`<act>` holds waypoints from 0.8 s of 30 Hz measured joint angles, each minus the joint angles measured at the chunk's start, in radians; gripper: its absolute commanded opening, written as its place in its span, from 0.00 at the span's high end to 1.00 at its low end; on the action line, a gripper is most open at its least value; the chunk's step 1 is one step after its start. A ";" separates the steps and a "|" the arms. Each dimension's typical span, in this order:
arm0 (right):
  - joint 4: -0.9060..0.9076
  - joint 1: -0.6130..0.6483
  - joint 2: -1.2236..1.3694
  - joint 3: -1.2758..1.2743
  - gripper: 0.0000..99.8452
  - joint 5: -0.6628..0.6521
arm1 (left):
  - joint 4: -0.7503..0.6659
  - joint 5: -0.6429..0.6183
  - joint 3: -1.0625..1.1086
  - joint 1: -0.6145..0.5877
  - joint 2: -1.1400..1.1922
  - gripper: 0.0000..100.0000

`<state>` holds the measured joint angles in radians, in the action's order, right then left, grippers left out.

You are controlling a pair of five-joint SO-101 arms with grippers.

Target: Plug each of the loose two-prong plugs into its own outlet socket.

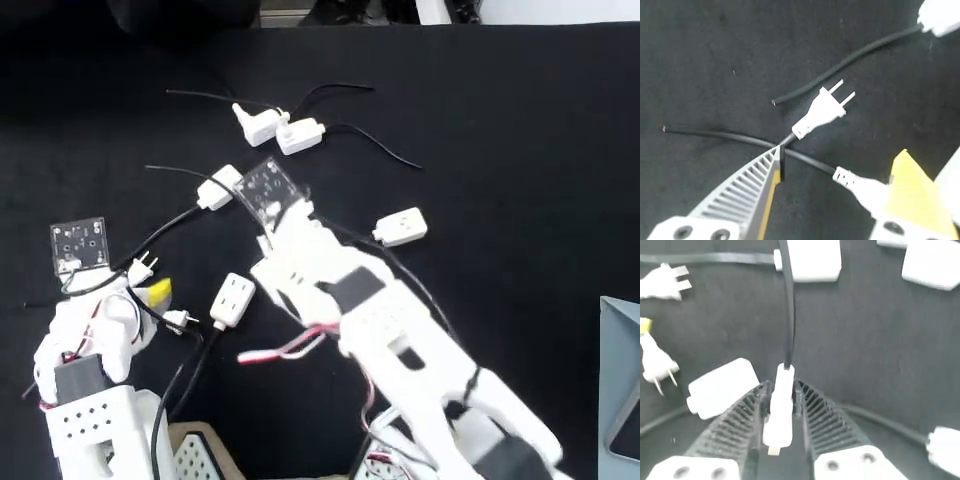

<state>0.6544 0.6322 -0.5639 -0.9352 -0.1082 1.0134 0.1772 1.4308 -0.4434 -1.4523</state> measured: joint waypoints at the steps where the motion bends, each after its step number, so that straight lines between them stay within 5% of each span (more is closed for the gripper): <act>1: -0.037 0.008 -0.034 -0.031 0.99 -0.002 | -0.018 -0.015 0.000 0.000 0.000 0.66; 8: -0.196 0.066 -0.292 -0.215 0.99 -0.002 | -0.173 -0.160 0.000 0.166 0.000 0.66; 16: -0.207 0.150 -0.434 -0.307 0.99 -0.002 | -0.325 -0.178 0.000 0.354 0.000 0.66; 24: -0.176 0.155 -0.446 -0.307 0.99 -0.003 | -0.264 -0.176 -0.075 0.466 0.000 0.66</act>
<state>0.4780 0.7871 -1.0104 -1.2421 -0.1112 0.7495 0.0008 1.3556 0.0230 -1.4523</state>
